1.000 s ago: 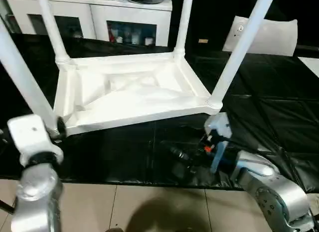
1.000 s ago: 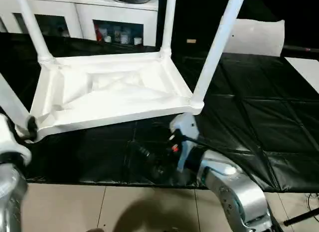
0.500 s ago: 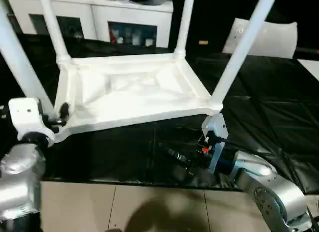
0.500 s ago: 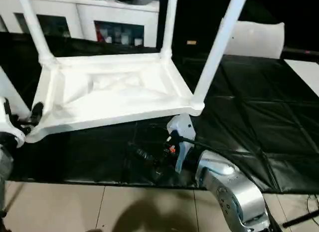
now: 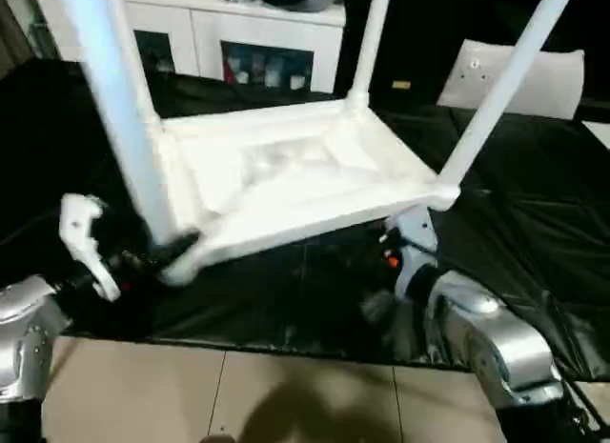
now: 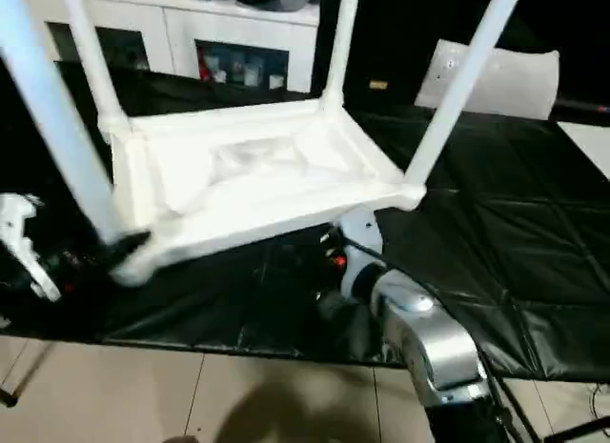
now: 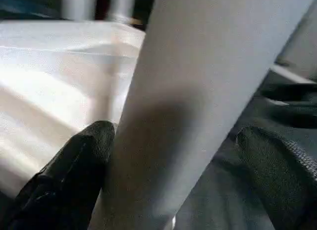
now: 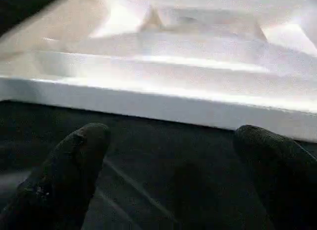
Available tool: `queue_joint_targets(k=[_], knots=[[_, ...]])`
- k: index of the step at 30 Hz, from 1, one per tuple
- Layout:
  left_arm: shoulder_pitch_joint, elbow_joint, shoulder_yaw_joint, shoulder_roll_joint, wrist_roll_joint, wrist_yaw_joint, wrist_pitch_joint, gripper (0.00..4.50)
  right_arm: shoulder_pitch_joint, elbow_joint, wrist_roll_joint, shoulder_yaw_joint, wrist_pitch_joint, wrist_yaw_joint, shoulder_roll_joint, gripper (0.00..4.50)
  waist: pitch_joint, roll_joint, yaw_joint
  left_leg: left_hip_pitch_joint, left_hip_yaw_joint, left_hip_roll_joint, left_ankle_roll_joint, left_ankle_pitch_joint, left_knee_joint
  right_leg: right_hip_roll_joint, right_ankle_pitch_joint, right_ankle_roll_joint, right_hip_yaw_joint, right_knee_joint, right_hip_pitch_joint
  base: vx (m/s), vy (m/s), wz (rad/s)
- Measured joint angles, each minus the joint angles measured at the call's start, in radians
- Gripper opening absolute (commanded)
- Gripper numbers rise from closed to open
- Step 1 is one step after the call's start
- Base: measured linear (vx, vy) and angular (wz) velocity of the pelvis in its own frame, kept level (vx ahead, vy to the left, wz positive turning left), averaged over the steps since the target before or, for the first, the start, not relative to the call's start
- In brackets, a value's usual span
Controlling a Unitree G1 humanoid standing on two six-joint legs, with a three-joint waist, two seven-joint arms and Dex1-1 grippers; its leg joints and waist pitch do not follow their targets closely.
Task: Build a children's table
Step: Rotate table base
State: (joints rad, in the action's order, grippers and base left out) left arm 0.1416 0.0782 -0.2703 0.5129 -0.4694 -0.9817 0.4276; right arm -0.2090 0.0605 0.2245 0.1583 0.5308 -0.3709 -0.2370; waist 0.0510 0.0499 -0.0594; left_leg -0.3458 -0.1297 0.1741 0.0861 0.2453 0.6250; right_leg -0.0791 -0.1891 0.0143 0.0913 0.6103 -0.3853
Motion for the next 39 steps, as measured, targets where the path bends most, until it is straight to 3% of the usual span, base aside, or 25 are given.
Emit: queue_joint_targets(k=[9, 14, 20, 28, 39], knots=[[-0.011, -0.162, 0.181, -0.053, -0.035, -0.048, 0.060, 4.38, -0.105, -0.315, -0.127, 0.012, -0.102, 0.116, 0.024, 4.50, 0.000, 0.001, 0.011, -0.002, -0.015, 0.004, 0.003, -0.007, -0.007, 0.002, 0.000, 0.003, -0.004, 0.004, -0.009, 0.000, 0.000, 0.00], [-0.002, -0.281, 0.266, -0.072, -0.085, -0.062, 0.140, 4.38, -0.183, -0.486, -0.151, 0.016, -0.171, 0.128, 0.062, 4.50, 0.000, 0.003, 0.031, -0.002, -0.018, 0.005, 0.004, -0.008, -0.007, 0.003, 0.001, 0.005, -0.008, 0.007, -0.015, 0.000, 0.000, 0.00], [0.025, -0.342, 0.340, -0.108, -0.104, -0.062, 0.187, 4.38, -0.263, -0.634, -0.167, 0.005, -0.243, 0.128, 0.099, 4.50, 0.002, 0.014, 0.059, -0.002, -0.020, 0.008, 0.004, -0.011, -0.007, 0.006, 0.005, 0.011, -0.010, 0.008, -0.017, 0.000, 0.000, 0.00], [0.156, -0.290, 0.426, -0.253, -0.080, -0.019, 0.145, 4.38, -0.345, -0.766, -0.200, 0.006, -0.310, 0.143, 0.140, 4.50, 0.003, 0.019, 0.067, -0.002, -0.022, 0.013, 0.006, -0.014, -0.007, 0.013, 0.009, 0.014, -0.015, 0.007, -0.019, 0.000, 0.000, 0.00], [0.305, -0.080, 0.445, -0.389, 0.018, 0.075, -0.016, 4.38, -0.349, -0.832, -0.200, -0.023, -0.417, 0.123, 0.158, 4.50, 0.004, 0.017, 0.066, -0.002, -0.027, 0.019, 0.008, -0.015, -0.007, 0.021, 0.012, 0.017, -0.021, 0.006, -0.022, 0.000, 0.000, 0.00]])
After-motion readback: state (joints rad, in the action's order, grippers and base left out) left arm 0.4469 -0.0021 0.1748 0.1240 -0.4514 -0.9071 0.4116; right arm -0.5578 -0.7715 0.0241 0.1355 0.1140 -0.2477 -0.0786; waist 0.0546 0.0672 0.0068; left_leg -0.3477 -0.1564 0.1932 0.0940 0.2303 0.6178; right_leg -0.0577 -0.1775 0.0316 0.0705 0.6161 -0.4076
